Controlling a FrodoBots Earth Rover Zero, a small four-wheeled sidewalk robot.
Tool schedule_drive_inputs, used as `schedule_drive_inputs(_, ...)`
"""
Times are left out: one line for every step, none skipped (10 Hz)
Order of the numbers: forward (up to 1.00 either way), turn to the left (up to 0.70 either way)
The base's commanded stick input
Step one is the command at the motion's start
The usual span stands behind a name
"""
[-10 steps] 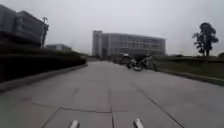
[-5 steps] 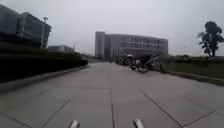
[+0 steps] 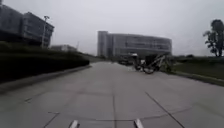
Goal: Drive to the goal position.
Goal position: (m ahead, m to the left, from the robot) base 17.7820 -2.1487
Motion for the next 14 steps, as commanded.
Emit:
schedule_drive_inputs(1.0, 0.01)
schedule_drive_inputs(1.0, 0.01)
schedule_drive_inputs(1.0, 0.01)
schedule_drive_inputs(1.0, 0.01)
schedule_drive_inputs(1.0, 0.01)
schedule_drive_inputs(1.0, 0.01)
schedule_drive_inputs(1.0, 0.01)
schedule_drive_inputs(1.0, 0.01)
schedule_drive_inputs(1.0, 0.01)
schedule_drive_inputs(1.0, 0.01)
schedule_drive_inputs(1.0, 0.01)
schedule_drive_inputs(1.0, 0.01)
schedule_drive_inputs(1.0, 0.01)
schedule_drive_inputs(1.0, 0.01)
